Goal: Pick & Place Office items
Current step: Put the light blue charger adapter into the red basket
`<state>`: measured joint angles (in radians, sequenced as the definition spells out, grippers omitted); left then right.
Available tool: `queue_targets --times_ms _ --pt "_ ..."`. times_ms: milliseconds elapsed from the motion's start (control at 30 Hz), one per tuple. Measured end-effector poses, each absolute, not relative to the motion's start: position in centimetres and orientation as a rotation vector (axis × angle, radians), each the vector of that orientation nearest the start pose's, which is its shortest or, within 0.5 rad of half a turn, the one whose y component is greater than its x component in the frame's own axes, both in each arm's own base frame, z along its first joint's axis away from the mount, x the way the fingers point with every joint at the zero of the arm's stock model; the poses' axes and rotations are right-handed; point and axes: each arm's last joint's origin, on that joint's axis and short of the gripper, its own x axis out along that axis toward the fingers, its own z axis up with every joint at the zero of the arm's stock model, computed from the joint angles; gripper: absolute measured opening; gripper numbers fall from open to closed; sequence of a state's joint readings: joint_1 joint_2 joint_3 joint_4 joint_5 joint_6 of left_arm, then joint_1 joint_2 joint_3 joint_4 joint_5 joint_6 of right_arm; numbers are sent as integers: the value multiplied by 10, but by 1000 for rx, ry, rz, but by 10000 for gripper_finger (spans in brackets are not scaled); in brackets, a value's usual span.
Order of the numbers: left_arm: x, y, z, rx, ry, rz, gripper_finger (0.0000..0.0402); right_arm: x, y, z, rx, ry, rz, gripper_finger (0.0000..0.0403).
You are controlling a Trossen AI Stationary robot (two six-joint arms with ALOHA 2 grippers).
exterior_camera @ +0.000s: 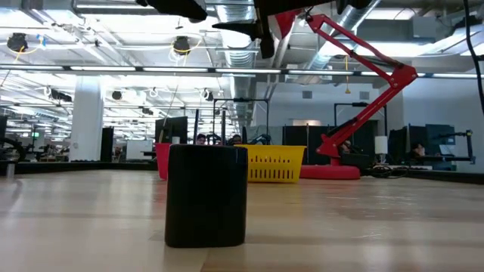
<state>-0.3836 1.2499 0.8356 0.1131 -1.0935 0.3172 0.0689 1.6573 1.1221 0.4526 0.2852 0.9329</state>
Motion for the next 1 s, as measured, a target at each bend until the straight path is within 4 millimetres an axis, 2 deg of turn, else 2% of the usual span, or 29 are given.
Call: queue_targets --times_ms 133,433,767,867,1000 --pt "253 -74 286 509 339 666 209 379 16 285 891 -26 -243 227" --pt "253 -74 286 509 339 666 203 379 16 286 858 -23 -240 282" --pt "253 -74 286 509 340 669 203 380 17 288 892 -33 -237 286" --pt "254 -72 286 507 341 671 203 390 20 291 892 -52 -222 286" --pt "255 -69 286 504 343 679 209 406 23 285 883 -3 -178 286"
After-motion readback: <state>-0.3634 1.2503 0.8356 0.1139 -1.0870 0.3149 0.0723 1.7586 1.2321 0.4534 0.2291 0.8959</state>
